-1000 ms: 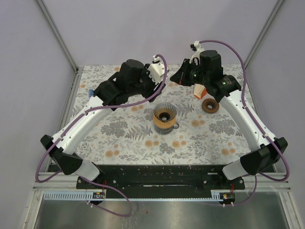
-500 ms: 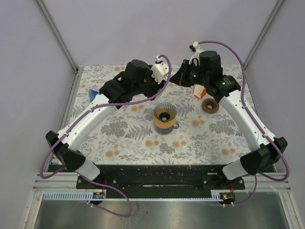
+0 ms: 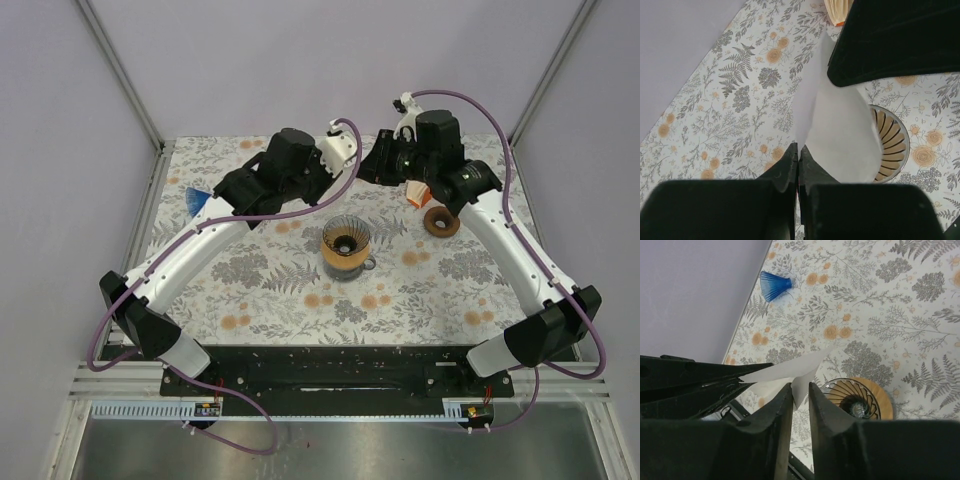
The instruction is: Place the coffee filter in the dripper
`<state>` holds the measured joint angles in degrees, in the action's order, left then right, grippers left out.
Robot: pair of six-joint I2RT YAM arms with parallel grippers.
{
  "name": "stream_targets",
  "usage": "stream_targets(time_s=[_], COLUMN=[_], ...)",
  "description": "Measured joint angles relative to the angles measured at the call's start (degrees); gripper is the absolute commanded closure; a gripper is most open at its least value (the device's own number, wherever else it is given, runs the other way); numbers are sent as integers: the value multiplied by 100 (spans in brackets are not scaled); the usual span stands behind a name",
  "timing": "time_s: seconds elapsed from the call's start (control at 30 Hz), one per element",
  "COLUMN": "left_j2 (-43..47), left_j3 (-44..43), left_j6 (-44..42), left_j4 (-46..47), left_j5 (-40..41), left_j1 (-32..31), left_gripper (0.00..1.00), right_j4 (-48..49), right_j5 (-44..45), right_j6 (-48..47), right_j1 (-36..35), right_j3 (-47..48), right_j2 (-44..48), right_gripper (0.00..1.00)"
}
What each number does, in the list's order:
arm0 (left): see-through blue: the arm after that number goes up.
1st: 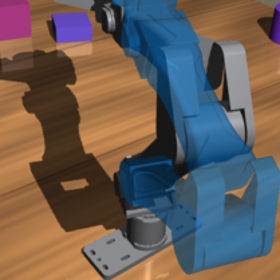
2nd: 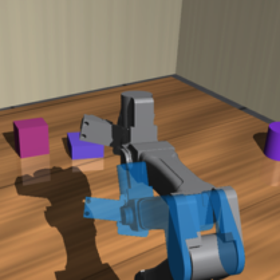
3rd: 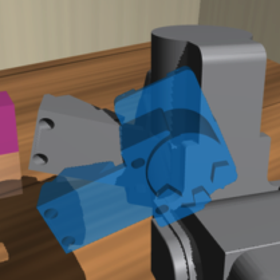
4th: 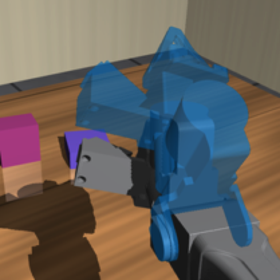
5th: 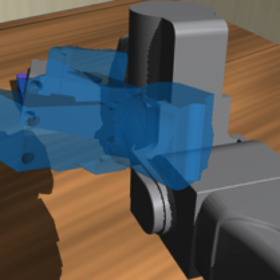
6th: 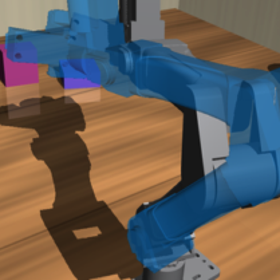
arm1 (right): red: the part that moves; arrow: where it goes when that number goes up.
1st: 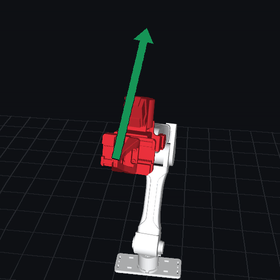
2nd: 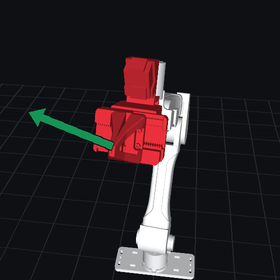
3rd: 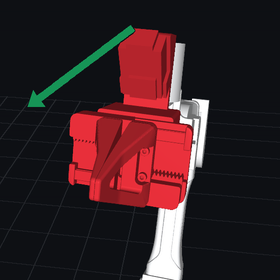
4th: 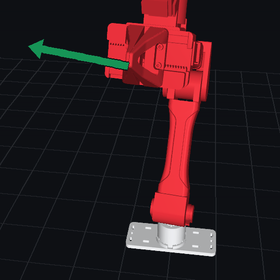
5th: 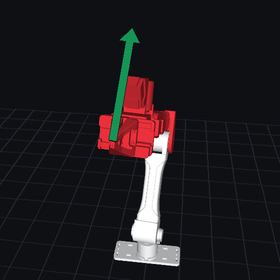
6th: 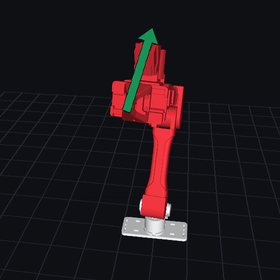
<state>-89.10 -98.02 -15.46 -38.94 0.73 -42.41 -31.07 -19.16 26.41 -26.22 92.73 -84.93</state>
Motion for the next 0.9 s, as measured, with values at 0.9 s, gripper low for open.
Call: stream_targets(time_s=[0.9], left_j2=[17], left_j3=[-9], left_j6=[-190], left_j4=[214], left_j5=[1298], left_j1=[-17], left_gripper=[100], right_j4=[22], right_j5=[885], right_j6=[-83], right_j1=[-2], right_j3=[-428], right_j2=[-129], right_gripper=[49])
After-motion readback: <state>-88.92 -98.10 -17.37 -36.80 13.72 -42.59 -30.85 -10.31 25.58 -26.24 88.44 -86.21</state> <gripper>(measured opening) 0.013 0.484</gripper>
